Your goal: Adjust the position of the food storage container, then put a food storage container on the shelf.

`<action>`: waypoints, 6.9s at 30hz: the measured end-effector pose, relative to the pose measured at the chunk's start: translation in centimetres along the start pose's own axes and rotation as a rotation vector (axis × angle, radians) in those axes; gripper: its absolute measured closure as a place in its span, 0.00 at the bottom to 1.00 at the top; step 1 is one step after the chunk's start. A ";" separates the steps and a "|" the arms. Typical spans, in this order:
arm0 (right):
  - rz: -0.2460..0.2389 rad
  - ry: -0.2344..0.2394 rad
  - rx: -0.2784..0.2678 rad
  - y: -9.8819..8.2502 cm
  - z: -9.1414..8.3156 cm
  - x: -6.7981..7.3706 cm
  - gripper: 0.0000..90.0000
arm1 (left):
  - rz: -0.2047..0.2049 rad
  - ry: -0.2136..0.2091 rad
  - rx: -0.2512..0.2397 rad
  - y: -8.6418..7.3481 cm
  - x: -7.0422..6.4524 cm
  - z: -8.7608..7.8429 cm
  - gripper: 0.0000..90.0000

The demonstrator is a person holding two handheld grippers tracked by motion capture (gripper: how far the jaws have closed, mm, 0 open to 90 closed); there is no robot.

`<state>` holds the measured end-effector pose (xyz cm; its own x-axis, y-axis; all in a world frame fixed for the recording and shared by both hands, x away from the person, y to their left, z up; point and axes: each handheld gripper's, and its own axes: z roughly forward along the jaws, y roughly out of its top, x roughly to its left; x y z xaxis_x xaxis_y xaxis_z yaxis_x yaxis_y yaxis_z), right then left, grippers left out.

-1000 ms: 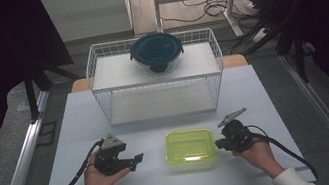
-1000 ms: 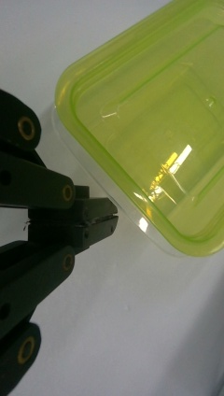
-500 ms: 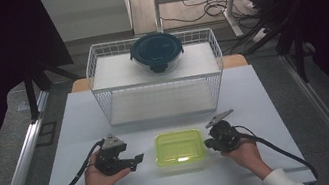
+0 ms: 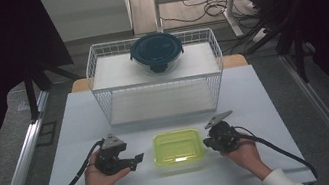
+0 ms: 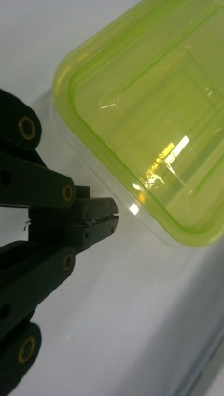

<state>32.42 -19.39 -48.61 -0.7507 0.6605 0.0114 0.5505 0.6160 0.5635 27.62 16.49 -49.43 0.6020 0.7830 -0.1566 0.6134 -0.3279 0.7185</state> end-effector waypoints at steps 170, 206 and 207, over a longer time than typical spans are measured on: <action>0.290 0.334 -0.566 15.9 -15.1 -4.8 0.87 | -0.220 -0.390 -0.328 20.3 3.0 -9.5 0.85; 0.372 0.323 -0.524 22.5 -14.2 -9.2 0.88 | -0.282 -0.385 -0.302 25.9 7.9 -7.9 0.86; 0.376 0.322 -0.522 22.5 -14.1 -9.3 0.88 | -0.288 -0.384 -0.301 26.0 7.9 -7.7 0.86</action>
<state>46.64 -17.68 -24.35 -0.6596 0.5785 0.4799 0.6070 0.0334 0.7940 44.37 18.26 -26.78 0.6096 0.5513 -0.5696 0.6412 0.0796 0.7632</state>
